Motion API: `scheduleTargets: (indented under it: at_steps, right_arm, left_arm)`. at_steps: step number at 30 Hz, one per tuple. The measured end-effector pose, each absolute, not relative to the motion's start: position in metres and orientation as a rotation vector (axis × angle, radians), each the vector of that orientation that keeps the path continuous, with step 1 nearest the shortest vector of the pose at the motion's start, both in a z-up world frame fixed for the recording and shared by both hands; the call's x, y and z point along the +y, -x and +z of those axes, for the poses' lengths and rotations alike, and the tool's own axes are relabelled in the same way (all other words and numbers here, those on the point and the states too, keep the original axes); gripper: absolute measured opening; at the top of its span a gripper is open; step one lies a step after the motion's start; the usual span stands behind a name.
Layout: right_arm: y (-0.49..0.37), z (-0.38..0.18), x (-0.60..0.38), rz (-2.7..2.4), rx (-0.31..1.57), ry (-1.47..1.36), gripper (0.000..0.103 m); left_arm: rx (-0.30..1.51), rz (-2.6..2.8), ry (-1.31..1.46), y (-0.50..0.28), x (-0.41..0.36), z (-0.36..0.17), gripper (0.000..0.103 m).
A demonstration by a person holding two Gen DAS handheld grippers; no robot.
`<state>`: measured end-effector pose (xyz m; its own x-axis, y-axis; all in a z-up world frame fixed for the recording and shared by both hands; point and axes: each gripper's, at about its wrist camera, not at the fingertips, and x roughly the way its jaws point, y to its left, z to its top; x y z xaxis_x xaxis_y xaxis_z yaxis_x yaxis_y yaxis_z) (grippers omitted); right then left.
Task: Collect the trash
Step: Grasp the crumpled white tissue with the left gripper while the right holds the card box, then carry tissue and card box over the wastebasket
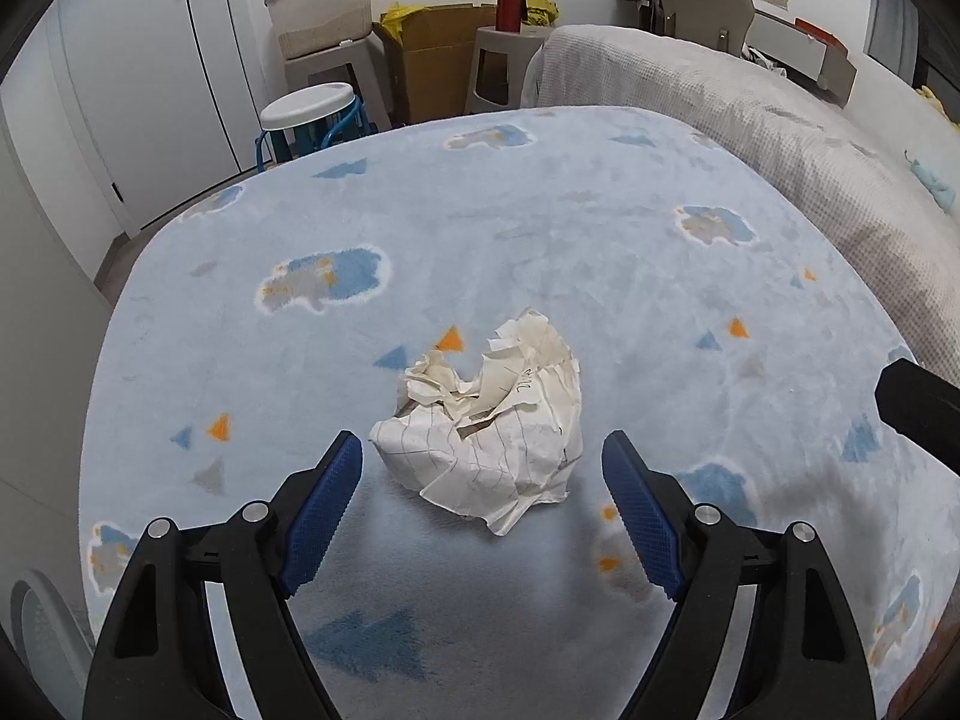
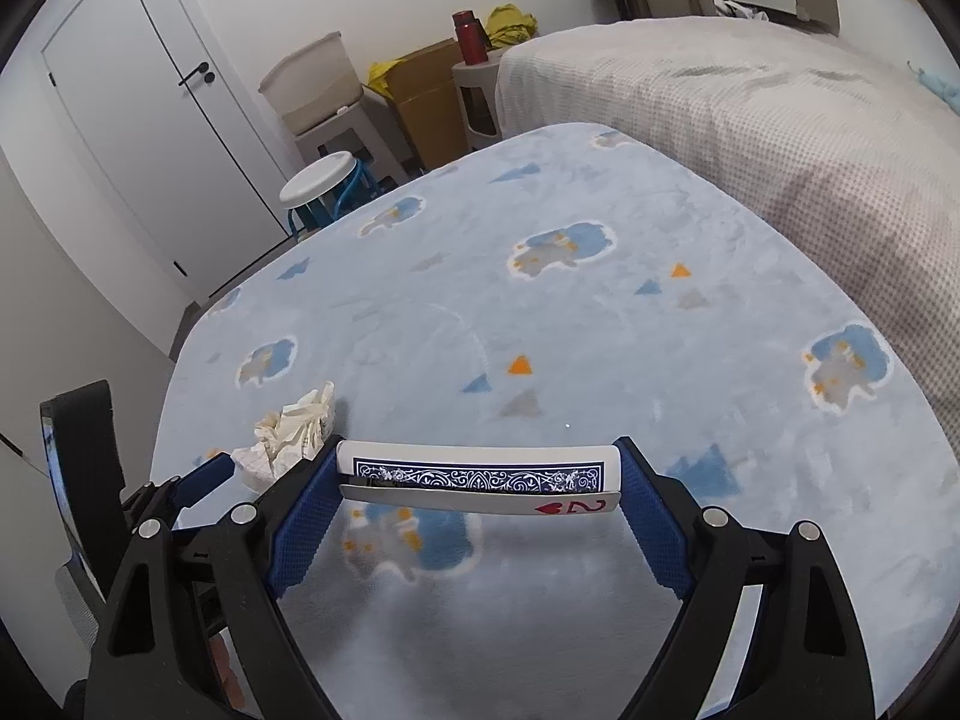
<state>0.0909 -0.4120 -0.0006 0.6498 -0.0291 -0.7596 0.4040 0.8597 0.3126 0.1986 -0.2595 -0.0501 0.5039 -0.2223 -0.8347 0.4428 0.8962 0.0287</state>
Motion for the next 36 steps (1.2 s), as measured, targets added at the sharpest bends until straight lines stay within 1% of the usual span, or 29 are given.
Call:
scheduleTargets:
  at_steps: [10, 11, 13, 15, 17, 27, 36]
  right_arm:
    - [-0.092, -0.003, -0.411, -0.249, 0.837, -0.495, 0.085]
    - [-0.092, -0.003, -0.411, -0.25, 0.836, -0.497, 0.085]
    - [-0.092, -0.003, -0.411, -0.249, 0.836, -0.498, 0.085]
    - [-0.092, -0.003, -0.412, -0.251, 0.835, -0.497, 0.085]
    - [-0.092, -0.002, -0.412, -0.249, 0.834, -0.498, 0.085]
    - [-0.094, 0.002, -0.405, -0.237, 0.83, -0.479, 0.085]
    - [-0.099, 0.01, -0.367, -0.181, 0.831, -0.422, 0.085]
  left_arm:
    - [0.988, -0.378, -0.291, -0.212, -0.274, -0.069, 0.078]
    - [0.991, -0.376, -0.288, -0.214, -0.274, -0.07, 0.077]
    - [1.001, -0.372, -0.279, -0.217, -0.274, -0.073, 0.067]
    - [1.007, -0.37, -0.264, -0.218, -0.271, -0.074, 0.062]
    - [1.008, -0.376, -0.248, -0.215, -0.268, -0.072, 0.06]
    - [0.931, -0.357, -0.212, -0.175, -0.232, -0.039, 0.06]
    - [0.862, -0.283, -0.168, -0.138, -0.167, -0.001, 0.06]
